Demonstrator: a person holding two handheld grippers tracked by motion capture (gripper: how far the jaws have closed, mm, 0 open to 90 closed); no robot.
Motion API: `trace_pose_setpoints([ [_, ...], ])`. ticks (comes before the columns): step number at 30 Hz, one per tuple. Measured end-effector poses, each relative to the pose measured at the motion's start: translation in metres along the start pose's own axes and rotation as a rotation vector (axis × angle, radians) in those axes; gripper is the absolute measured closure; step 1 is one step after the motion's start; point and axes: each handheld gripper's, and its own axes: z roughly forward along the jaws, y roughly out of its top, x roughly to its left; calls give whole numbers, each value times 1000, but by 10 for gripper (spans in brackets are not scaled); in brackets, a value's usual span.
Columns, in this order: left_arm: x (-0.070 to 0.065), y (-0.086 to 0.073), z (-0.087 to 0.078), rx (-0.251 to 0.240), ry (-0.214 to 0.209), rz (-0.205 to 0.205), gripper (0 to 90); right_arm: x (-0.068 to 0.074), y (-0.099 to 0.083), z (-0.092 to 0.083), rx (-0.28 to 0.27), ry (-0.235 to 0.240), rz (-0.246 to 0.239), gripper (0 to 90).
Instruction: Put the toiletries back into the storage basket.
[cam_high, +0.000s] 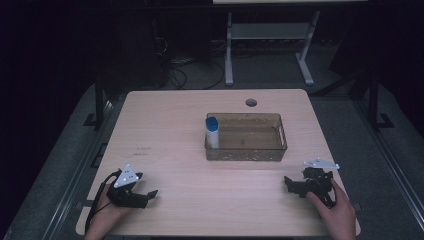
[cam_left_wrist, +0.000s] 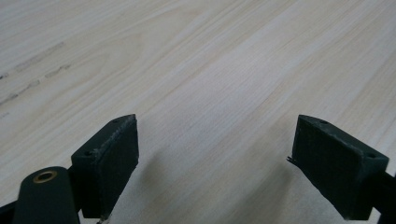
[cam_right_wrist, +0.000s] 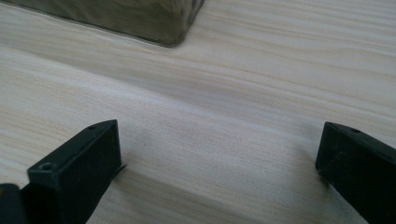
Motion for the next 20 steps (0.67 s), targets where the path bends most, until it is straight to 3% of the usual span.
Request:
trace_pose_setpoints([
  [6, 1, -4, 2, 7, 8, 2, 139, 0, 0, 0, 0, 0, 0, 0],
  [20, 6, -6, 3, 11, -16, -46, 127, 0, 0, 0, 0, 0, 0, 0],
])
